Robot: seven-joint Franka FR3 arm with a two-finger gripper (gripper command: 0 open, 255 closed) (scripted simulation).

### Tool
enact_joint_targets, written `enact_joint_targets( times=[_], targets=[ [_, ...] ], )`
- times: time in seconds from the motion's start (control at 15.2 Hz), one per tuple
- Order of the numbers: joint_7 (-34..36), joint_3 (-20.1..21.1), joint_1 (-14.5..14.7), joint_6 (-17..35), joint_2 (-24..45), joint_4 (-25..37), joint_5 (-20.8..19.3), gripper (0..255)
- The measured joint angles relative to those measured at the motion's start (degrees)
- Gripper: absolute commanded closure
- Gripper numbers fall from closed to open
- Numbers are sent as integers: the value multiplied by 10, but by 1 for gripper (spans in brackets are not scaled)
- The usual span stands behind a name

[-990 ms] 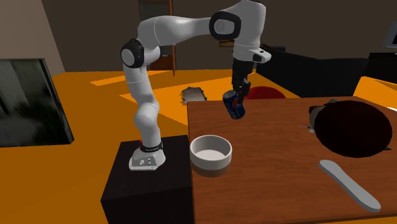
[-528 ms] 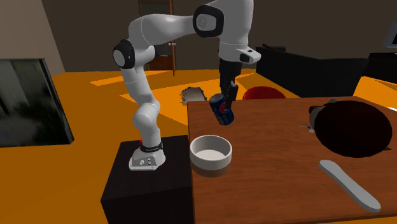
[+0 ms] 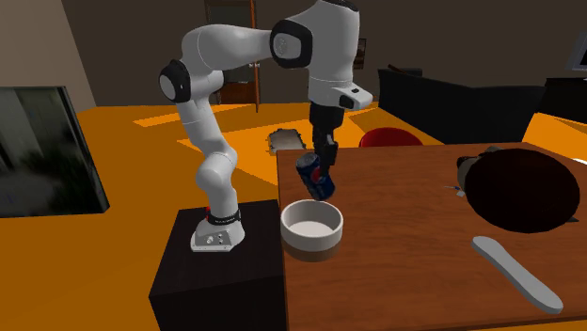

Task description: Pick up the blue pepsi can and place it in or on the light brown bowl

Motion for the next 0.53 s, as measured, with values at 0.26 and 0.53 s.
enact_joint_targets(
  times=[0.26, 0.53],
  targets=[
    [3, 1, -2, 32, -10, -40, -5, 255],
    [4, 1, -3, 62, -16, -76, -8, 255]
  ],
)
